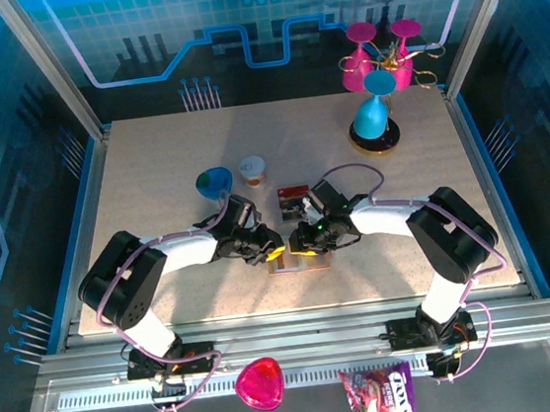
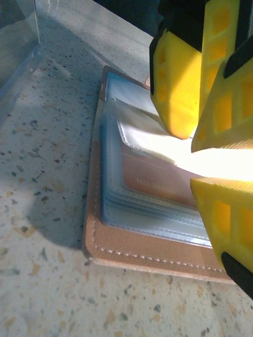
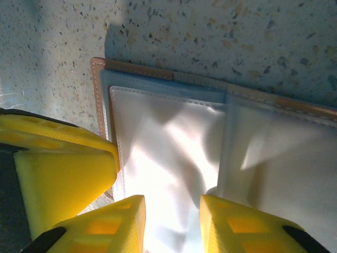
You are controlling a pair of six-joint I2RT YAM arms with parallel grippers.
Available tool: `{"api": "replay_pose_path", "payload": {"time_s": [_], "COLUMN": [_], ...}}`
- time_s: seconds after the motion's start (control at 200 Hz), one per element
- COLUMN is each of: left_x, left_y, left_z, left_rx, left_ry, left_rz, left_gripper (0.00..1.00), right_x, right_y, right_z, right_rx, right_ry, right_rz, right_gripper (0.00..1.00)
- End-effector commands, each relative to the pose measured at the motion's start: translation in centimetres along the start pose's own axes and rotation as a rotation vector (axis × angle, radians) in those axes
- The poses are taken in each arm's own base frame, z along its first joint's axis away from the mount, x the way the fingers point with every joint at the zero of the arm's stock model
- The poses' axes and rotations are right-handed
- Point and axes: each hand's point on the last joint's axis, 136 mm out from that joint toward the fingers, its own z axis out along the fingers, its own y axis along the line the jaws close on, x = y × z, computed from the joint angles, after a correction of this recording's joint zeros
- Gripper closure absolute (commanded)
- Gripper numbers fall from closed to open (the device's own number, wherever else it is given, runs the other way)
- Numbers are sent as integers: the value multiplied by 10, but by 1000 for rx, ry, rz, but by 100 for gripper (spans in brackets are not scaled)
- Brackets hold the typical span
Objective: Take the credit cards out of the card holder
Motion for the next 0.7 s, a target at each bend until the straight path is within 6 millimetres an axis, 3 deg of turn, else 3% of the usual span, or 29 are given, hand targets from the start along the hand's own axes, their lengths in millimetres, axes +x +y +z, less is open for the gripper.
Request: {"api": "replay_pose_path", "payload": {"time_s": [0.0,0.15,0.695], "left_x": [2,2,5], "left_y": [-14,-10,-12], "left_z": [1,0,8], "left_rx": [27,11,16], "left_ry": [19,11,38], "left_rz": [7,5,3], "left_gripper": [78,73,76], "right_x": [2,3,2], "right_y": [-2,-3,-2], "right_z": [-4,-2,-4], "right_rx": [-8,-9,-11], "right_ry": [4,8,6], "right_rz": [17,21,18], "right_gripper": [68,69,71]}}
